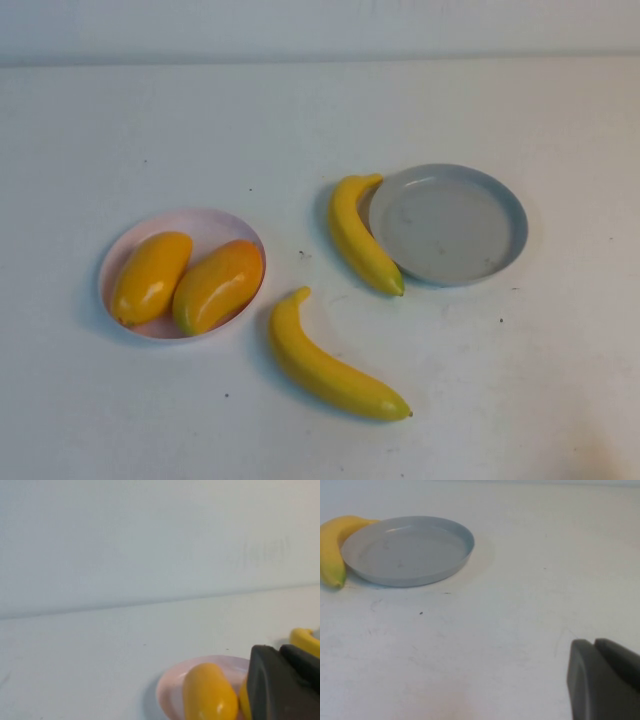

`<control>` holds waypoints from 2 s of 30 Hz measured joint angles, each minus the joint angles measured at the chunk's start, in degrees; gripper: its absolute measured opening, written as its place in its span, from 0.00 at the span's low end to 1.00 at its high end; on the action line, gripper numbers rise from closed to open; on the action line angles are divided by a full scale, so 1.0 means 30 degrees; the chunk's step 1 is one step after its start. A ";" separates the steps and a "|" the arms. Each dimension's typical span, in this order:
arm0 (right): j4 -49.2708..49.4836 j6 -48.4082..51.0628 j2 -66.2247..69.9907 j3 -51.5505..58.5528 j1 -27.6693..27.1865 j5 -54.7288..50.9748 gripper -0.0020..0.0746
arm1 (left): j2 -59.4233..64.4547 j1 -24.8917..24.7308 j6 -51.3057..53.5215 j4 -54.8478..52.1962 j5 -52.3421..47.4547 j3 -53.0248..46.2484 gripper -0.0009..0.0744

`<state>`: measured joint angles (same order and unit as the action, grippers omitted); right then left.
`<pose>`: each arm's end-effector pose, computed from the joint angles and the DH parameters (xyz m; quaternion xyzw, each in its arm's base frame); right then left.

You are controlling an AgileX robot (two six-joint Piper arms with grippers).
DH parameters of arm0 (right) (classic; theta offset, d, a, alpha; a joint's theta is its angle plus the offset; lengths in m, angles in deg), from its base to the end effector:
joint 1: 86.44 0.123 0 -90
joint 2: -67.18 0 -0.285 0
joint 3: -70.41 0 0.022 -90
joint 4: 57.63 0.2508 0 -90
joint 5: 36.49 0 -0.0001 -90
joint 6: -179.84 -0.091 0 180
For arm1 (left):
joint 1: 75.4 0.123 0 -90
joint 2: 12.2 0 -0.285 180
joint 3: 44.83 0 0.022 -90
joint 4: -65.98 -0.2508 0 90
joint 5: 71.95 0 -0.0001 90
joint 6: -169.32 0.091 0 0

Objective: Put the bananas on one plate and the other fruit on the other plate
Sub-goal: Put another type of fruit in the right plate

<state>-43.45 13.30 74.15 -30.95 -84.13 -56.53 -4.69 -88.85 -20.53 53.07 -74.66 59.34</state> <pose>0.0527 0.0098 0.1750 -0.0423 0.7924 0.0450 0.6069 0.0535 -0.0118 0.2175 0.0940 0.6754 -0.0627 0.7288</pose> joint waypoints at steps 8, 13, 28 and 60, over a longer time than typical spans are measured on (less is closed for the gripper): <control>0.0035 0.0000 0.0000 0.0000 0.0000 0.0000 0.00 | -0.0115 0.3141 0.1038 0.1918 0.0902 -0.0912 0.01; 0.0035 0.0000 0.0000 0.0000 0.0000 0.0000 0.00 | -0.0115 0.3156 0.1292 0.1918 -0.1966 -0.0945 0.01; 0.0035 0.0000 0.0000 0.0000 0.0000 0.0000 0.00 | -0.0115 0.3156 0.1292 0.2281 -0.6222 -0.0945 0.01; 1.1527 -0.0768 0.0000 0.0008 0.0000 0.6037 0.00 | -0.0115 0.3156 0.1292 0.2281 -0.6253 -0.0945 0.01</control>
<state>-8.87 11.00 74.15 -30.93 -84.13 -38.42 -5.03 -79.39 -16.65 59.92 -93.42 56.50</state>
